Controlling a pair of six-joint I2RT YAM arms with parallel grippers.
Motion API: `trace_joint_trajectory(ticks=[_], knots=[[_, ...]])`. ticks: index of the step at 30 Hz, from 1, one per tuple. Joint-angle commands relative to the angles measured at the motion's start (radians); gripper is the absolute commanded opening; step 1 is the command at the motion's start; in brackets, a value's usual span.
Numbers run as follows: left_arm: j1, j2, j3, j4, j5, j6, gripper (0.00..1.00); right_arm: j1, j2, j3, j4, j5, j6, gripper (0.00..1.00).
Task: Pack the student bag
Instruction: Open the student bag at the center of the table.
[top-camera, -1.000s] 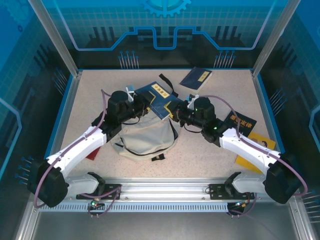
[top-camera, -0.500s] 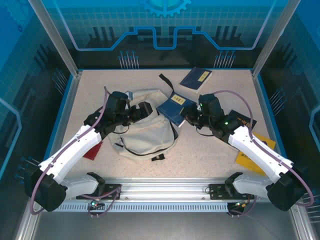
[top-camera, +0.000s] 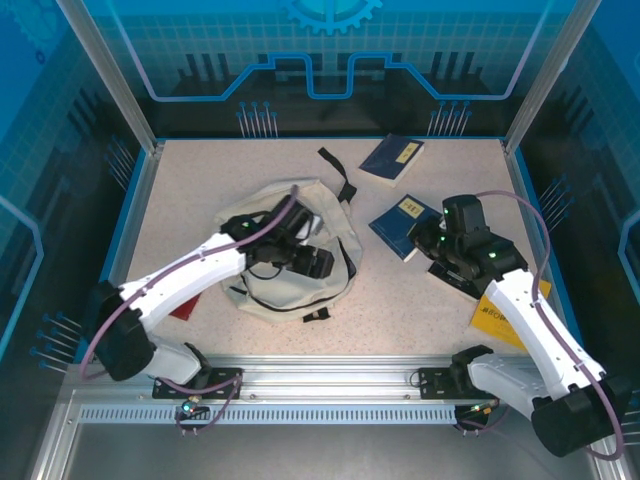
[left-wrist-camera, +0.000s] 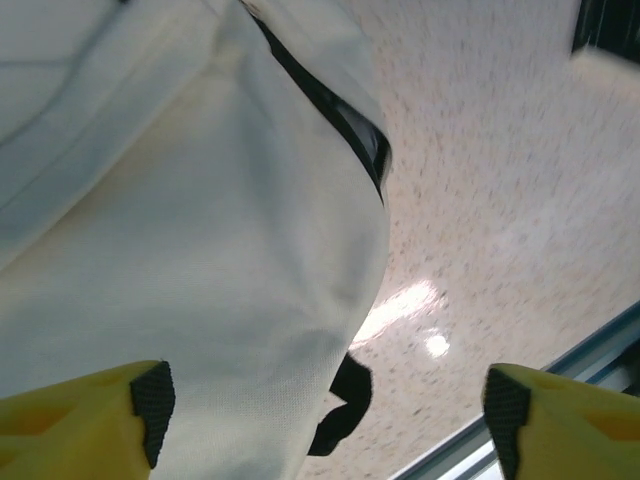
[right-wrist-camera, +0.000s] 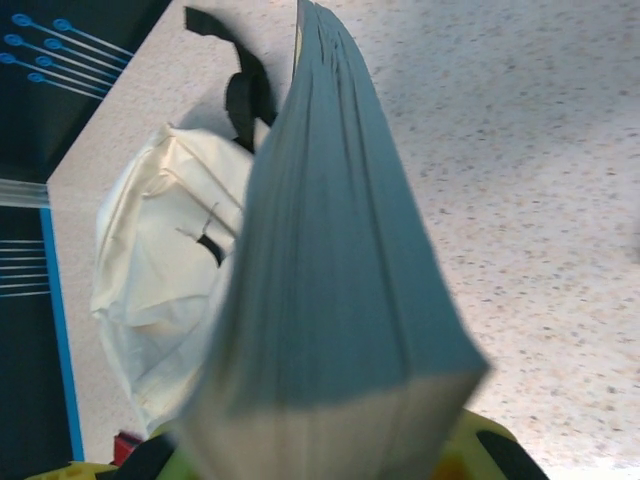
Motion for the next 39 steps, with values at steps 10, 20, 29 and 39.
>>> trace_joint_trajectory(ticks=[10,20,29,39], knots=[[-0.111,0.268,0.180,-0.273,-0.070,0.282,0.66,-0.088,-0.056,-0.045,-0.039,-0.059,-0.034,0.00],[-0.118,0.352,0.209,-0.281,-0.147,0.293,0.53,-0.100,-0.062,-0.055,-0.040,-0.074,-0.024,0.00],[-0.118,0.359,0.226,-0.292,-0.196,0.293,0.31,-0.104,-0.067,-0.055,-0.045,-0.069,-0.018,0.00],[-0.118,0.402,0.214,-0.307,-0.195,0.290,0.39,-0.108,-0.079,-0.055,-0.047,-0.072,-0.015,0.00]])
